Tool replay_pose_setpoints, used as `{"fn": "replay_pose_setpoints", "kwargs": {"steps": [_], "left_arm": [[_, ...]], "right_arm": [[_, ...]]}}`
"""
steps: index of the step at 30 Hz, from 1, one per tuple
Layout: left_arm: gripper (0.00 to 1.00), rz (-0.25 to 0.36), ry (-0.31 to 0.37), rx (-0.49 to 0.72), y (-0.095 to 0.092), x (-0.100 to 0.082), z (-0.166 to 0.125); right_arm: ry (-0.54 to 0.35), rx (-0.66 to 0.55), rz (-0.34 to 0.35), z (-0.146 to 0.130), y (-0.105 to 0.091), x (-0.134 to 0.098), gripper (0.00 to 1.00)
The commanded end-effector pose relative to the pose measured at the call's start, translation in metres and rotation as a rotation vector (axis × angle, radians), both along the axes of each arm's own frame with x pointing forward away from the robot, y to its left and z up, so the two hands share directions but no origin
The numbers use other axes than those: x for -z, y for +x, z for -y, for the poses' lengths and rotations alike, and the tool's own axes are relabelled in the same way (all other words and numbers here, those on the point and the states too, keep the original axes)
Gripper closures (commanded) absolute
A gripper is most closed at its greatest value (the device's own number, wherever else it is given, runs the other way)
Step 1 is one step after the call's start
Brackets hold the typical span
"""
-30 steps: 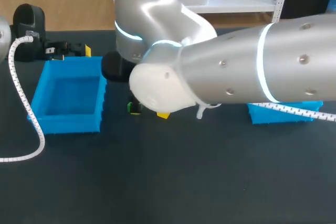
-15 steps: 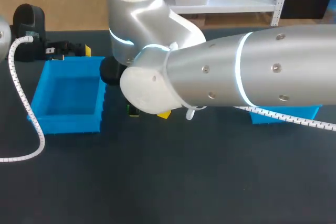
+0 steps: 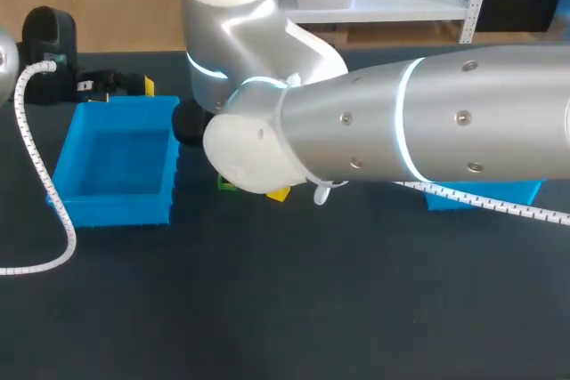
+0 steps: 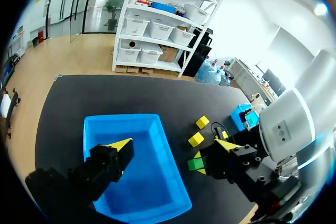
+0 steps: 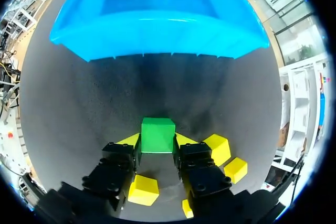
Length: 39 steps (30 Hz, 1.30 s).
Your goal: Put the green cubes in the right bin and the yellow cubes in the left bin.
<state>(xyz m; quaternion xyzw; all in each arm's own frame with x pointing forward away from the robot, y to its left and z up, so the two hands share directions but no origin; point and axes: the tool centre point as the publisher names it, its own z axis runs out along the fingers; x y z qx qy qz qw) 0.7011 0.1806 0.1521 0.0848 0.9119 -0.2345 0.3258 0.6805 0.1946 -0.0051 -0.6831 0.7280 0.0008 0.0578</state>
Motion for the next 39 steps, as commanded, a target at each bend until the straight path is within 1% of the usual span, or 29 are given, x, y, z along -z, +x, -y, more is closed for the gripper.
{"fn": "replay_pose_setpoints", "kwargs": {"steps": [1, 6, 11, 12, 16, 23, 28, 31, 36, 39], "left_arm": [[0.0, 0.006, -0.008, 0.006, 0.0, 0.001, -0.002], [0.0, 0.006, -0.008, 0.006, 0.0, 0.001, -0.002], [0.0, 0.006, -0.008, 0.006, 0.0, 0.001, -0.002], [0.0, 0.006, -0.008, 0.006, 0.0, 0.001, -0.002], [0.0, 0.006, -0.008, 0.006, 0.0, 0.001, -0.002], [0.0, 0.006, -0.008, 0.006, 0.0, 0.001, -0.002], [0.0, 0.006, -0.008, 0.006, 0.0, 0.001, -0.002], [0.0, 0.006, -0.008, 0.006, 0.0, 0.001, -0.002], [0.0, 0.006, -0.008, 0.006, 0.0, 0.001, -0.002], [0.0, 0.006, -0.008, 0.006, 0.0, 0.001, -0.002]], "right_arm": [[0.005, 0.005, 0.005, 0.004, -0.002, 0.0, 1.0], [0.011, 0.012, 0.012, 0.007, 0.0, -0.005, 1.0], [0.028, 0.025, 0.029, 0.01, 0.006, -0.018, 1.0], [0.033, 0.026, 0.043, 0.011, 0.008, -0.022, 1.0], [0.052, 0.043, 0.067, 0.017, 0.016, -0.037, 1.0], [0.11, 0.082, 0.11, 0.036, 0.029, -0.074, 1.0], [0.146, 0.124, 0.133, 0.062, 0.038, -0.097, 1.0], [0.169, 0.162, 0.147, 0.081, 0.044, -0.108, 1.0], [0.196, 0.239, 0.166, 0.12, 0.054, -0.12, 1.0], [0.205, 0.294, 0.176, 0.148, 0.06, -0.124, 1.0]]}}
